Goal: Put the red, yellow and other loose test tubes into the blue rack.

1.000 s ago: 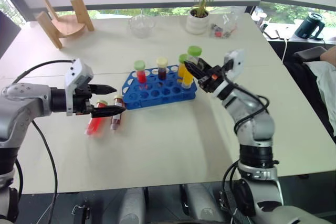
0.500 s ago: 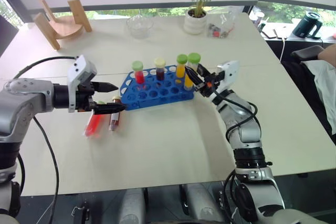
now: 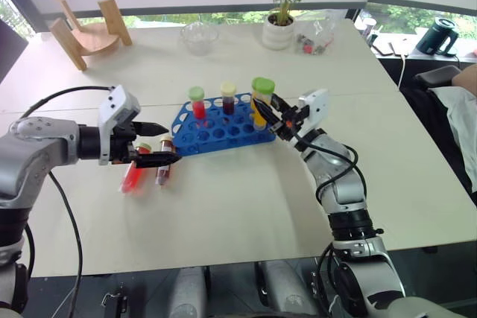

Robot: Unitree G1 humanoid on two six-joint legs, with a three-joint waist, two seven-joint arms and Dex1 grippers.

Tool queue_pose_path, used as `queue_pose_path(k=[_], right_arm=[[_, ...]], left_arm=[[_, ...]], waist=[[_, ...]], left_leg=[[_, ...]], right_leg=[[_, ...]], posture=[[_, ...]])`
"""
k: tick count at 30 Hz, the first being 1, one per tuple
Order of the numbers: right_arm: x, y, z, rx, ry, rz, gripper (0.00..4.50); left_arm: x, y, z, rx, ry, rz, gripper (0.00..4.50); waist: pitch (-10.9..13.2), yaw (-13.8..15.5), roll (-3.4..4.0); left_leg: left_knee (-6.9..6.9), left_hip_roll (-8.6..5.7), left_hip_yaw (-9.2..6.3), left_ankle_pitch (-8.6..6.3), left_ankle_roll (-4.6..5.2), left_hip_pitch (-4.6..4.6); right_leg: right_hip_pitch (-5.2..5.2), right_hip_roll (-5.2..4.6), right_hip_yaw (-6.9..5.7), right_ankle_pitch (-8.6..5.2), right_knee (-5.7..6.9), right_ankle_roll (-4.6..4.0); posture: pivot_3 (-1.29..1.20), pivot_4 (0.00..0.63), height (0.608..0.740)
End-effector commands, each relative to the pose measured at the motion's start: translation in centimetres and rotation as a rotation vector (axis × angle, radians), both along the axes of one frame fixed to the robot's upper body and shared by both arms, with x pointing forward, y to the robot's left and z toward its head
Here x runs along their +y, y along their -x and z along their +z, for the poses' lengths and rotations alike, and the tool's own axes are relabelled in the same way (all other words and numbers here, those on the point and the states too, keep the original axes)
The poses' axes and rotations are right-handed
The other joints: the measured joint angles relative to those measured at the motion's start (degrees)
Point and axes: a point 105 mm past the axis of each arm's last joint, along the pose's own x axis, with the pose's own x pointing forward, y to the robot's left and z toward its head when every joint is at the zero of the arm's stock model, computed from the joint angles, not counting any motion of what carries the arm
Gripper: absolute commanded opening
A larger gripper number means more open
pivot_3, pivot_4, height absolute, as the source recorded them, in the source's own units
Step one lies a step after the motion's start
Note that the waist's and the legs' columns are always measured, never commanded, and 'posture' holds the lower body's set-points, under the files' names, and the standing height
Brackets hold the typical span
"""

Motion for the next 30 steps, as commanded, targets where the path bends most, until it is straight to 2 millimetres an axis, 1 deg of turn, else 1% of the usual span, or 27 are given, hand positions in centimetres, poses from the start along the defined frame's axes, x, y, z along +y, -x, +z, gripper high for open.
queue_pose_path(k=[1,11,20,23,30], right_arm=[[-0.9,-0.2,-0.8,0.023,0.016,-0.027,0.8],[-1.8,-0.3,-1.4,0.035,0.03,-0.052,0.8],[-0.4,0.5,-2.4,0.059,0.048,0.001,0.8],[0.0,0.2,-2.3,0.049,0.053,-0.003,0.8],[0.0,-0.5,-2.2,0.03,0.064,-0.014,0.8]], left_arm=[[0.4,0.0,0.9,-0.042,0.007,0.012,4.5],[0.5,-0.2,0.6,-0.041,0.012,0.012,4.5],[0.5,-0.3,0.3,-0.037,0.013,0.007,4.5],[0.5,-0.3,0.3,-0.035,0.014,0.007,4.5],[0.5,-0.3,0.1,-0.035,0.016,0.015,4.5]], waist=[[0.0,0.05,-0.01],[-0.01,0.01,-0.02],[-0.04,-0.01,-0.07],[-0.04,-0.02,-0.07],[-0.03,-0.03,-0.05]], left_leg=[[0.0,0.0,0.0,0.0,0.0,0.03],[0.0,0.0,0.0,0.0,0.0,0.13],[0.0,0.0,-0.01,0.0,0.0,0.22],[0.0,0.0,-0.01,0.0,0.0,0.26],[0.0,0.0,0.0,0.0,0.0,0.26]], right_leg=[[0.04,0.0,0.0,0.0,0.0,0.0],[0.15,0.0,0.0,0.0,-0.01,0.0],[0.25,0.0,0.0,0.0,-0.01,0.0],[0.29,0.0,0.0,0.0,-0.01,0.0],[0.28,0.01,0.0,-0.01,-0.01,0.0]], posture=[[0.0,0.15,0.74],[0.0,0.15,0.74],[0.0,0.15,0.74],[0.0,0.15,0.74],[0.0,0.15,0.74]])
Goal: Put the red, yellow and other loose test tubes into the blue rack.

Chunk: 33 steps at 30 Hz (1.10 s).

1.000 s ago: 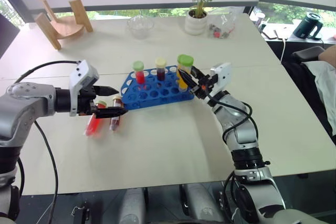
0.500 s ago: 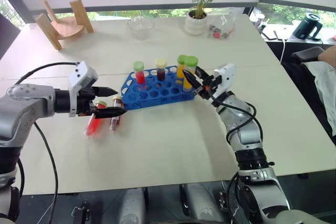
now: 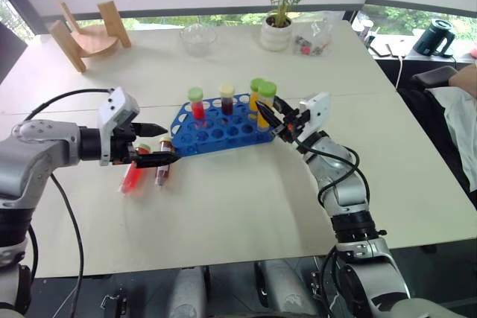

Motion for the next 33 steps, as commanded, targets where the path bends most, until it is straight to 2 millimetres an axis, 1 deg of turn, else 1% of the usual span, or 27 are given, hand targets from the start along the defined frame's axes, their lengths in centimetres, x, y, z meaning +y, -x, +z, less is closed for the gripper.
queue_pose_path(k=[1,7,8,9,10,12,13,14,16,18,19,21,22,23,26,27,28,29,31,33], right_arm=[[0.3,-0.1,0.0,-0.009,0.005,0.007,0.8],[0.9,0.3,0.3,-0.017,0.002,0.038,0.8],[1.0,0.6,0.4,-0.021,0.0,0.044,1.86],[1.1,0.7,0.5,-0.025,-0.001,0.047,2.21],[1.1,0.9,0.7,-0.029,-0.003,0.049,2.71],[1.1,1.3,1.0,-0.036,-0.004,0.054,3.89],[1.1,1.5,1.3,-0.044,-0.001,0.057,4.33],[0.9,1.8,1.8,-0.057,0.006,0.06,4.43],[0.6,2.2,2.6,-0.082,0.022,0.064,4.43],[-0.3,2.7,4.4,-0.126,0.046,0.068,4.43],[-0.8,2.9,5.4,-0.148,0.068,0.077,4.43],[-1.4,3.5,7.1,-0.164,0.114,0.123,4.43],[-1.5,3.7,7.6,-0.161,0.13,0.146,4.43],[-1.6,4.0,8.0,-0.148,0.154,0.181,4.43],[-1.3,5.4,8.4,-0.09,0.233,0.31,4.43],[-1.3,5.8,8.4,-0.062,0.247,0.344,4.43],[-1.1,6.4,8.4,-0.044,0.26,0.387,4.43],[-0.7,6.9,8.4,-0.031,0.267,0.416,4.43],[-0.1,7.6,8.2,-0.016,0.279,0.455,4.43],[0.0,7.8,7.9,-0.009,0.28,0.453,4.43]], left_arm=[[0.3,0.0,0.7,-0.037,0.002,0.004,4.5],[0.3,0.1,0.6,-0.037,0.003,0.011,4.5],[0.4,0.0,0.6,-0.038,0.004,0.013,4.5],[0.4,0.0,0.7,-0.041,0.005,0.017,4.5],[0.5,-0.1,0.8,-0.046,0.006,0.029,4.5],[1.0,-0.3,0.8,-0.058,-0.006,0.063,4.5],[1.5,-0.7,0.9,-0.072,-0.031,0.103,4.5],[2.1,-1.3,1.0,-0.088,-0.048,0.155,4.5],[2.8,-2.0,1.4,-0.095,-0.065,0.238,4.5],[2.8,-2.2,2.0,-0.008,-0.024,0.318,4.5],[2.7,-2.2,2.1,0.065,-0.013,0.36,4.5],[2.6,-1.6,1.6,0.23,-0.046,0.436,4.5],[2.6,-1.2,1.4,0.297,-0.062,0.463,4.5],[2.3,-1.2,1.5,0.32,-0.066,0.473,4.5],[1.7,-1.5,2.1,0.379,-0.062,0.457,4.5],[1.4,-1.9,2.4,0.386,-0.052,0.461,4.5],[0.7,-2.2,2.4,0.416,-0.045,0.444,4.5],[0.4,-2.3,2.4,0.442,-0.041,0.437,4.5],[-0.4,-2.1,1.6,0.502,-0.076,0.423,4.5],[-0.2,-2.0,0.3,0.551,-0.122,0.458,4.5]], waist=[[0.01,0.02,0.01],[0.01,-0.01,0.0],[0.01,-0.02,0.0],[0.01,-0.01,0.0],[0.01,0.01,0.0],[0.01,0.02,0.01],[0.01,0.03,0.01],[0.01,0.04,0.01],[0.01,0.13,0.01],[0.03,0.32,-0.03],[0.04,0.46,-0.05],[0.05,0.72,-0.06],[0.05,0.65,-0.06],[0.05,0.58,-0.07],[0.05,0.53,-0.07],[0.05,0.41,-0.07],[0.05,0.49,-0.07],[0.05,0.5,-0.08],[0.05,0.43,-0.07],[0.05,0.34,-0.07]], left_leg=[[-0.01,0.0,0.0,0.0,0.0,-0.01],[-0.01,0.01,0.0,0.0,0.0,-0.01],[-0.01,0.01,0.0,0.0,0.0,-0.01],[-0.01,0.01,-0.01,0.0,0.0,-0.01],[-0.03,0.01,-0.01,0.0,0.0,-0.01],[-0.07,0.01,-0.01,0.0,0.0,-0.03],[-0.07,0.01,-0.01,0.0,0.0,-0.04],[-0.06,0.01,-0.01,0.0,0.0,-0.05],[-0.05,0.01,-0.01,0.0,0.0,-0.05],[-0.02,0.0,-0.02,0.0,0.0,-0.06],[0.0,-0.01,-0.04,0.0,0.0,-0.1],[0.04,-0.03,-0.06,0.0,0.0,-0.14],[0.05,-0.06,-0.05,-0.01,0.01,-0.12],[0.03,-0.08,-0.05,-0.01,0.01,-0.11],[-0.03,-0.05,-0.12,-0.01,0.02,-0.06],[-0.03,-0.03,-0.15,-0.01,0.02,-0.07],[-0.04,-0.02,-0.15,-0.01,0.02,-0.06],[-0.04,-0.02,-0.16,-0.01,0.02,-0.06],[-0.02,-0.03,-0.14,-0.01,0.02,-0.07],[-0.01,-0.04,-0.12,-0.01,0.01,-0.07]], right_leg=[[-0.01,-0.01,0.0,0.0,0.0,0.0],[-0.01,0.0,0.0,0.0,-0.01,0.0],[-0.01,0.0,0.0,0.0,-0.01,0.0],[-0.02,0.01,0.0,0.0,-0.01,0.0],[-0.03,0.01,0.0,0.0,-0.01,0.0],[-0.06,0.01,0.0,-0.01,-0.01,-0.01],[-0.07,0.01,0.0,-0.01,-0.01,-0.01],[-0.07,0.01,0.0,-0.01,-0.02,-0.01],[-0.07,0.0,0.01,-0.01,-0.01,-0.01],[-0.07,0.0,0.0,-0.01,-0.01,0.0],[-0.07,0.0,-0.02,-0.01,-0.03,0.0],[-0.06,-0.01,-0.03,-0.01,-0.03,0.03],[-0.03,-0.02,-0.02,-0.02,-0.05,0.05],[-0.03,-0.03,-0.01,-0.02,-0.06,0.06],[0.0,0.01,-0.05,-0.04,-0.06,0.06],[0.0,0.01,-0.08,-0.04,-0.06,0.05],[-0.01,0.02,-0.07,-0.04,-0.06,0.04],[-0.01,0.01,-0.08,-0.04,-0.06,0.04],[-0.01,-0.02,-0.05,-0.04,-0.06,0.04],[-0.01,-0.04,-0.02,-0.04,-0.06,0.05]], posture=[[0.0,0.15,0.74],[0.0,0.15,0.74],[0.0,0.15,0.74],[0.0,0.15,0.74],[0.0,0.15,0.74],[0.0,0.15,0.74],[0.0,0.15,0.74],[0.0,0.15,0.74],[0.0,0.15,0.74],[0.0,0.15,0.74],[0.0,0.15,0.74],[0.0,0.15,0.74],[0.0,0.15,0.74],[0.0,0.15,0.74],[0.0,0.15,0.74],[0.0,0.15,0.74],[0.0,0.15,0.74],[0.0,0.15,0.74],[0.0,0.15,0.74],[0.0,0.15,0.74]])
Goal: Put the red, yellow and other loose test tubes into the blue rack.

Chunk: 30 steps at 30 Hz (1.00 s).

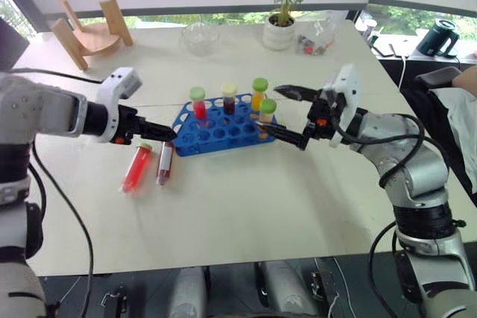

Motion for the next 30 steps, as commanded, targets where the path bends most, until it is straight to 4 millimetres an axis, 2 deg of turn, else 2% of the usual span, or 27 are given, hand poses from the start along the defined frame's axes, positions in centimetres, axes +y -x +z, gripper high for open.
queue_pose_path(k=[1,3,11,14,18,22,27,30], right_arm=[[0.7,1.2,0.8,-0.032,-0.003,0.039,4.43],[0.8,1.6,0.7,-0.025,-0.005,0.038,4.43],[1.6,3.0,0.8,-0.013,-0.035,0.048,4.43],[1.7,3.1,0.8,-0.008,-0.05,0.037,4.43],[1.8,3.0,0.7,-0.003,-0.068,0.025,4.43],[2.2,3.1,0.6,0.001,-0.083,0.027,4.43],[2.5,3.3,0.3,0.008,-0.096,0.016,4.43],[2.5,3.4,0.1,0.012,-0.096,0.008,4.5]], left_arm=[[0.4,0.6,-1.8,0.099,-0.068,0.033,4.5],[0.8,0.8,-2.7,0.147,-0.111,0.063,4.5],[0.1,1.2,-4.3,0.249,-0.147,0.095,4.5],[-0.1,0.4,-5.2,0.252,-0.184,0.132,4.5],[0.8,-1.3,-6.4,0.241,-0.279,0.24,4.5],[0.9,-2.8,-6.4,0.227,-0.314,0.308,4.5],[1.0,-3.4,-7.1,0.229,-0.387,0.31,4.5],[1.0,-3.7,-7.3,0.221,-0.423,0.298,3.66]], waist=[[0.0,-0.03,0.0],[0.0,0.01,-0.01],[0.0,1.03,-0.01],[-0.01,1.3,-0.03],[-0.02,1.41,-0.02],[-0.03,1.4,0.0],[-0.04,1.12,0.0],[-0.06,1.1,0.04]], left_leg=[[0.0,0.0,0.0,0.0,0.0,0.0],[0.0,0.01,-0.02,0.0,0.0,-0.02],[0.06,-0.02,0.0,0.01,-0.01,-0.04],[0.06,-0.02,-0.01,0.01,-0.02,-0.04],[0.1,-0.1,-0.01,0.02,-0.03,-0.05],[0.09,-0.15,-0.04,0.05,-0.06,0.03],[0.07,-0.16,-0.05,0.06,-0.08,0.04],[0.03,-0.16,-0.05,0.06,-0.08,0.06]], right_leg=[[0.0,0.0,0.0,0.0,0.0,0.0],[-0.02,0.0,-0.01,0.0,0.0,0.0],[-0.03,-0.03,-0.01,0.0,0.0,0.0],[-0.03,-0.04,-0.02,0.0,0.01,0.0],[-0.01,-0.07,-0.02,0.01,0.0,0.01],[0.09,-0.05,-0.04,0.01,0.01,0.01],[0.09,-0.05,-0.04,0.01,0.01,0.01],[0.09,-0.05,-0.04,0.01,0.0,0.01]], posture=[[0.0,0.15,0.74],[0.0,0.15,0.74],[0.0,0.15,0.74],[0.0,0.15,0.74],[0.0,0.15,0.74],[0.0,0.15,0.74],[0.0,0.15,0.74],[0.0,0.15,0.74]])
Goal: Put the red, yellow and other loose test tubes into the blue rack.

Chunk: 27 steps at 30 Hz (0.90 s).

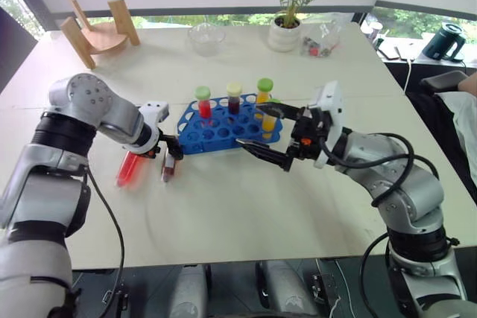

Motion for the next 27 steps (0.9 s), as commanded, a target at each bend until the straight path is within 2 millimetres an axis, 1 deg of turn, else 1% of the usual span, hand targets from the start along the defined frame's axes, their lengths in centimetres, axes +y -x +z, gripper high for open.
queue_pose_path(k=[1,2,4,5,6,7,9,11,13,14,16,17,18,19,20,22,24,25,27], right_arm=[[0.5,1.1,0.8,-0.043,-0.017,0.019,4.5],[0.5,1.2,0.8,-0.041,-0.019,0.017,4.5],[0.5,1.3,0.7,-0.037,-0.022,0.013,4.5],[0.5,1.3,0.6,-0.036,-0.023,0.012,4.5],[0.5,1.3,0.5,-0.031,-0.023,0.011,4.5],[0.5,1.4,0.5,-0.027,-0.022,0.011,4.5],[0.5,1.5,0.3,-0.018,-0.017,0.012,4.5],[0.2,1.6,0.0,-0.003,0.001,0.016,4.5],[-0.1,1.8,-0.2,0.008,0.013,0.018,4.5],[-0.3,1.9,-0.3,0.014,0.023,0.021,4.5],[-0.8,2.0,-0.4,0.027,0.043,0.026,4.5],[-1.0,2.0,-0.5,0.031,0.048,0.027,4.5],[-1.2,1.9,-0.5,0.032,0.056,0.025,4.5],[-1.3,1.8,-0.5,0.033,0.06,0.025,4.5],[-1.5,1.7,-0.5,0.036,0.066,0.024,4.5],[-2.0,1.6,-0.3,0.052,0.064,0.024,4.5],[-2.5,1.4,0.1,0.072,0.044,0.02,4.5],[-2.8,1.3,0.2,0.08,0.04,0.017,4.5],[-3.5,1.1,0.7,0.117,0.008,0.019,4.5]], left_arm=[[0.8,-0.2,-0.4,0.009,-0.072,0.004,3.27],[0.9,-0.3,-0.4,0.007,-0.084,-0.002,2.7],[1.0,-0.4,-0.5,0.005,-0.1,-0.013,1.72],[1.0,-0.4,-0.5,0.004,-0.103,-0.016,1.26],[1.1,-0.4,-0.4,0.002,-0.102,-0.023,0.91],[1.1,-0.4,-0.2,0.003,-0.095,-0.036,0.85],[0.8,-0.1,0.3,-0.016,-0.058,-0.116,0.85],[1.1,0.2,1.2,-0.071,-0.024,-0.245,0.85],[1.4,0.6,1.6,-0.089,-0.003,-0.327,0.85],[1.7,0.7,2.1,-0.13,0.018,-0.404,0.85],[1.9,1.2,3.9,-0.251,0.145,-0.554,0.85],[1.9,1.3,4.5,-0.297,0.181,-0.607,0.85],[1.9,0.7,5.7,-0.42,0.23,-0.643,0.85],[2.0,0.4,6.5,-0.506,0.254,-0.663,0.85],[2.2,0.5,7.1,-0.568,0.312,-0.675,0.85],[2.8,0.3,9.7,-0.771,0.509,-0.585,0.85],[2.7,0.7,11.8,-0.947,0.614,-0.541,0.85],[2.4,0.9,12.2,-1.003,0.613,-0.542,0.85],[0.2,1.3,12.8,-1.105,0.619,-0.57,0.85]], waist=[[-0.01,-0.02,0.02],[-0.01,-0.01,0.02],[-0.01,0.02,0.02],[-0.01,0.05,0.02],[-0.01,0.07,0.02],[-0.01,0.07,0.01],[-0.01,-0.05,0.0],[0.01,-0.28,0.0],[0.02,-0.23,-0.01],[0.02,-0.16,-0.01],[0.03,-0.21,0.02],[0.03,-0.17,0.02],[0.03,-0.03,0.02],[0.04,0.17,0.0],[0.04,0.41,-0.03],[0.05,0.6,-0.04],[0.05,0.58,-0.08],[0.05,0.6,-0.08],[0.05,0.95,-0.09]], left_leg=[[-0.01,0.0,0.0,0.0,0.0,0.01],[-0.01,0.0,0.0,0.0,0.0,0.01],[-0.01,0.0,0.0,0.0,0.0,0.0],[-0.01,-0.01,0.0,0.0,0.0,0.0],[-0.01,-0.02,0.0,0.0,0.0,0.0],[-0.01,-0.02,0.0,0.0,0.0,0.0],[-0.01,-0.02,0.01,0.0,0.0,0.0],[-0.04,-0.01,0.01,0.0,0.0,-0.04],[-0.13,0.01,0.04,0.01,-0.03,-0.09],[-0.14,0.02,0.04,0.01,-0.03,-0.12],[-0.19,0.04,0.08,0.01,-0.03,-0.2],[-0.19,0.05,0.11,0.01,-0.02,-0.2],[-0.19,0.08,0.14,0.01,-0.02,-0.2],[-0.18,0.09,0.15,0.01,-0.02,-0.21],[-0.12,0.12,0.13,0.01,-0.01,-0.25],[-0.02,0.12,0.12,0.0,0.0,-0.29],[0.06,0.13,0.14,0.0,0.0,-0.36],[0.11,0.14,0.14,0.0,0.0,-0.39],[0.12,0.13,0.13,0.0,0.01,-0.42]], right_leg=[[0.0,0.0,0.0,0.0,0.0,0.0],[0.0,0.0,0.0,0.0,0.0,0.0],[0.0,0.0,0.0,0.0,0.0,0.0],[0.01,-0.01,0.0,0.0,0.0,0.0],[0.01,-0.01,0.0,0.0,0.0,0.01],[0.01,-0.01,0.0,0.0,0.0,0.01],[0.0,-0.01,0.01,0.0,0.0,0.01],[-0.05,0.0,0.01,-0.01,-0.01,0.0],[-0.17,0.0,0.05,-0.01,-0.03,-0.01],[-0.2,0.02,0.04,-0.02,-0.03,-0.02],[-0.33,0.03,0.06,-0.04,-0.03,-0.06],[-0.35,0.02,0.08,-0.06,-0.04,-0.08],[-0.36,0.02,0.07,-0.07,-0.05,-0.11],[-0.36,0.01,0.06,-0.07,-0.07,-0.11],[-0.36,0.02,0.03,-0.08,-0.07,-0.12],[-0.32,0.02,0.0,-0.08,-0.1,-0.12],[-0.32,0.0,0.03,-0.07,-0.12,-0.1],[-0.32,0.0,0.02,-0.06,-0.12,-0.08],[-0.32,-0.02,0.04,-0.02,-0.14,-0.01]], posture=[[0.0,0.15,0.74],[0.0,0.15,0.74],[0.0,0.15,0.74],[0.0,0.15,0.74],[0.0,0.15,0.74],[0.0,0.15,0.74],[0.0,0.15,0.74],[0.0,0.15,0.74],[0.0,0.15,0.74],[0.0,0.15,0.74],[0.0,0.15,0.74],[0.0,0.15,0.74],[0.0,0.15,0.74],[0.0,0.15,0.74],[0.0,0.15,0.74],[0.0,0.15,0.74],[0.0,0.15,0.74],[0.0,0.15,0.74],[0.0,0.15,0.74]])
